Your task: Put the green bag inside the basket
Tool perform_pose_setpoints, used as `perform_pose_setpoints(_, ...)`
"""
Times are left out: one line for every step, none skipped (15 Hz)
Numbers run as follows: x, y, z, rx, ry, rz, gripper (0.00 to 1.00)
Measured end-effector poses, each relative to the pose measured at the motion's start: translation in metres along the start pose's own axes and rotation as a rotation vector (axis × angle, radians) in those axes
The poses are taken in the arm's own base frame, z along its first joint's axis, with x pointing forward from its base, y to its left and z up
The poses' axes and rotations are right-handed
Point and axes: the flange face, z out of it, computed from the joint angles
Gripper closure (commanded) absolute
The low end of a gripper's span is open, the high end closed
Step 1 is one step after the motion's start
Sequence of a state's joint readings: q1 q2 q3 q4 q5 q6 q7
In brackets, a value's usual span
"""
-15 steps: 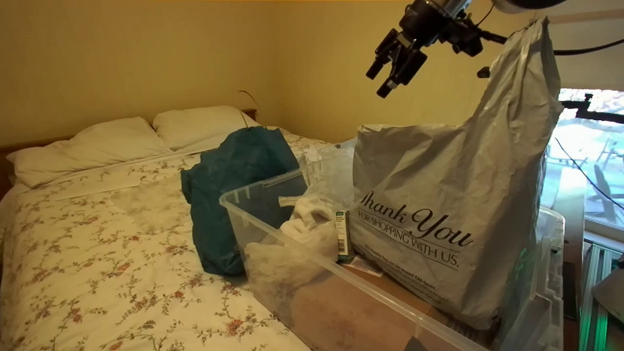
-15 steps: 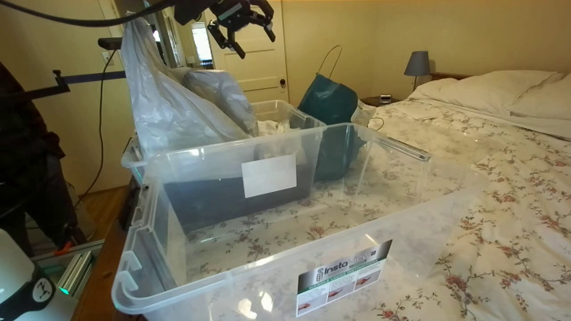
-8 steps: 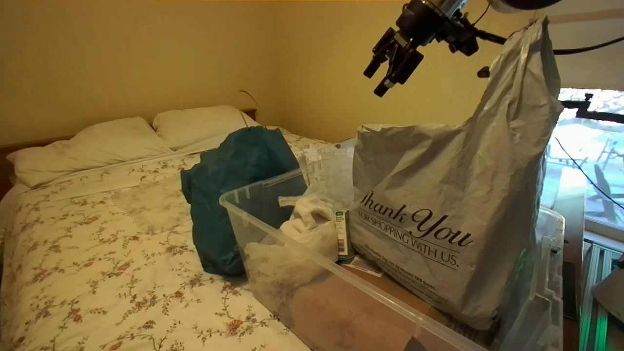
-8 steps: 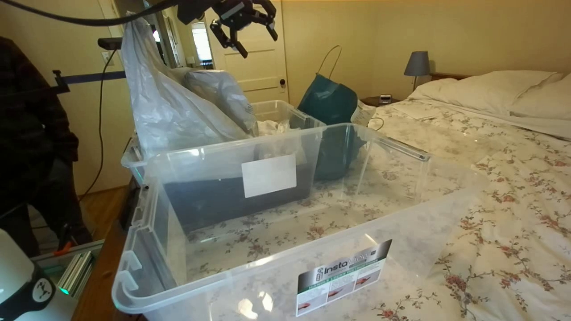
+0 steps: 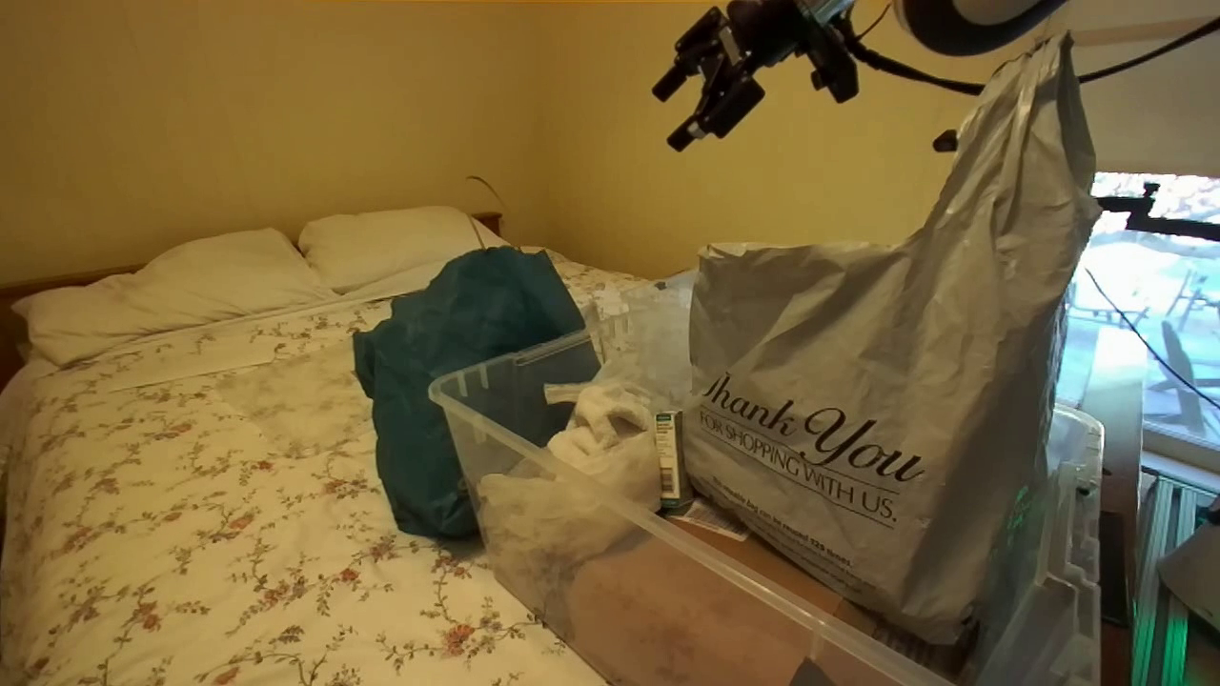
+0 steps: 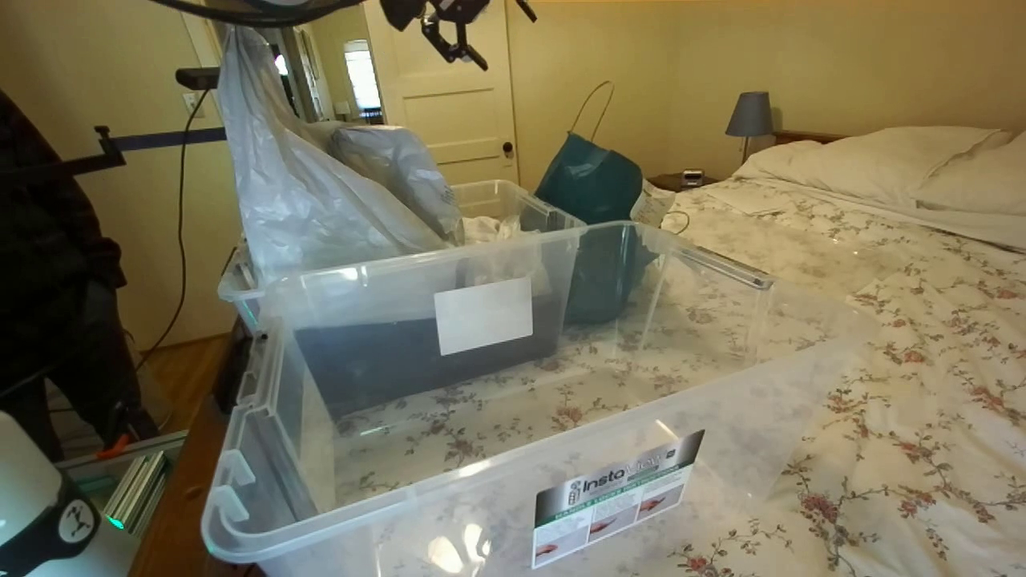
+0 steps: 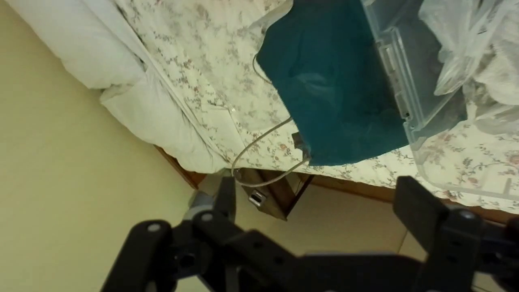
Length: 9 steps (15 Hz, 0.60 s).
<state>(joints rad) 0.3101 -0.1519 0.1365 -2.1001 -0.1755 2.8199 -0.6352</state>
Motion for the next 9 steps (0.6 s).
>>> perform_pose_setpoints(0.011, 0.006, 0.012, 0.0, 0.017, -0.05, 0.0)
perform_pose_setpoints(0.023, 0.009, 0.024, 0.005, 0.031, -0.1, 0.0)
perform_pose_setpoints(0.036, 0.009, 0.037, 0.013, 0.048, -0.151, 0.0)
perform_pose_setpoints(0.049, 0.008, 0.05, 0.022, 0.066, -0.202, 0.0)
perform_pose_setpoints(0.062, 0.005, 0.063, 0.032, 0.087, -0.252, 0.0)
perform_pose_setpoints(0.074, 0.003, 0.075, 0.041, 0.109, -0.301, 0.0)
perform_pose_setpoints(0.085, 0.0, 0.086, 0.048, 0.131, -0.351, 0.0)
perform_pose_setpoints(0.094, -0.001, 0.097, 0.049, 0.151, -0.401, 0.0)
perform_pose_setpoints(0.102, -0.001, 0.108, 0.047, 0.169, -0.449, 0.0)
